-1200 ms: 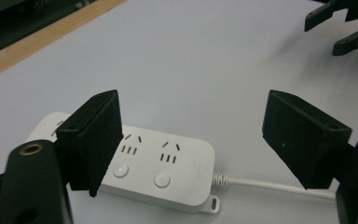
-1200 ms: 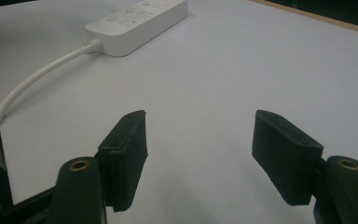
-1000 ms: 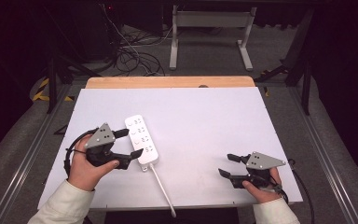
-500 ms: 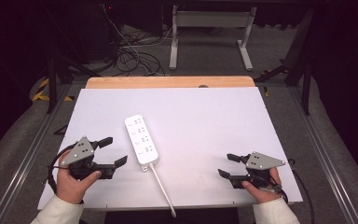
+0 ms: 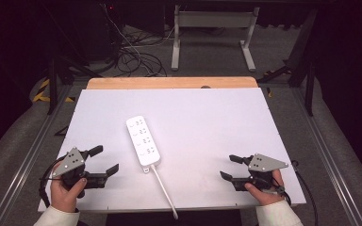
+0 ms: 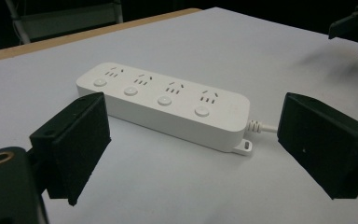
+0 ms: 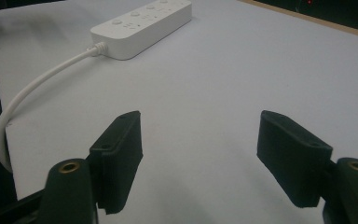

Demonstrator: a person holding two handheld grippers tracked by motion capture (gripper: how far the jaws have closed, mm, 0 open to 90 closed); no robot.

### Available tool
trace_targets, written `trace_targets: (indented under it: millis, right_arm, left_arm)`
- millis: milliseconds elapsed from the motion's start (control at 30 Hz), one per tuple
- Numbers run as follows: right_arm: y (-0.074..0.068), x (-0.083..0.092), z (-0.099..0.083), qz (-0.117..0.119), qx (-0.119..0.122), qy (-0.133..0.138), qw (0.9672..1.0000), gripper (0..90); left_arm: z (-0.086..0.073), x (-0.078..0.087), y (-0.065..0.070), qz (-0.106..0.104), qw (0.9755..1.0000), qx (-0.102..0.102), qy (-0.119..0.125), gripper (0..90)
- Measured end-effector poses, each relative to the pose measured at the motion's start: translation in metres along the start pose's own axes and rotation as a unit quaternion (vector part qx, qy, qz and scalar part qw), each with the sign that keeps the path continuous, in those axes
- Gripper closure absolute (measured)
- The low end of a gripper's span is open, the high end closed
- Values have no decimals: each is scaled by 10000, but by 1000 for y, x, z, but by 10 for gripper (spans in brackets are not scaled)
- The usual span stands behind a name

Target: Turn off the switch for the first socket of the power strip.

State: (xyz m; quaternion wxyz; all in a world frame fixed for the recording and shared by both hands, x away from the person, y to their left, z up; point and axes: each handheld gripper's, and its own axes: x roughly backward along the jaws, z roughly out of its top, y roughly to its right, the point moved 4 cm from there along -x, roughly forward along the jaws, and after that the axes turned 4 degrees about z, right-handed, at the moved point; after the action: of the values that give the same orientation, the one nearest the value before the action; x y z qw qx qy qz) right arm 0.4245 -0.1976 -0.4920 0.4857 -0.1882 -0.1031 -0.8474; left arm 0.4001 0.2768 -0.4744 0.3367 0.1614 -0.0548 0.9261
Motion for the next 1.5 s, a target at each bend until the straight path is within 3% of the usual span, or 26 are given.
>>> trace_targets:
  millis: [133,367,500,633,733,967,1333,1500]
  right_arm:
    - [0,0,0,-10,13,-3,10000,312]
    - [0,0,0,-20,21,-13,10000,310]
    - [0,0,-1,-22,25,-31,10000,310]
    - [0,0,-1,-18,23,-21,10000,310]
    - [0,0,-1,-17,25,-35,10000,310]
    - [0,0,-1,-10,24,-40,10000,310]
    - [0,-1,-1,-17,46,-52,10000,309]
    - [0,-1,-2,-5,49,-65,10000,309]
  left_arm:
    - [-8,1,-3,89,9999,-72,-28,89]
    - [-19,2,-10,358,9982,-418,-224,89]
    - [-25,3,-14,379,9981,-348,-327,90]
    - [-30,5,-13,352,9982,-25,-480,93]
    - [-31,6,-12,309,9982,33,-508,94]
    - [-39,9,-11,281,9978,10,-592,94]
    - [-34,7,-11,366,9980,-215,-461,94]
    - [-33,7,-10,392,9979,-211,-460,94]
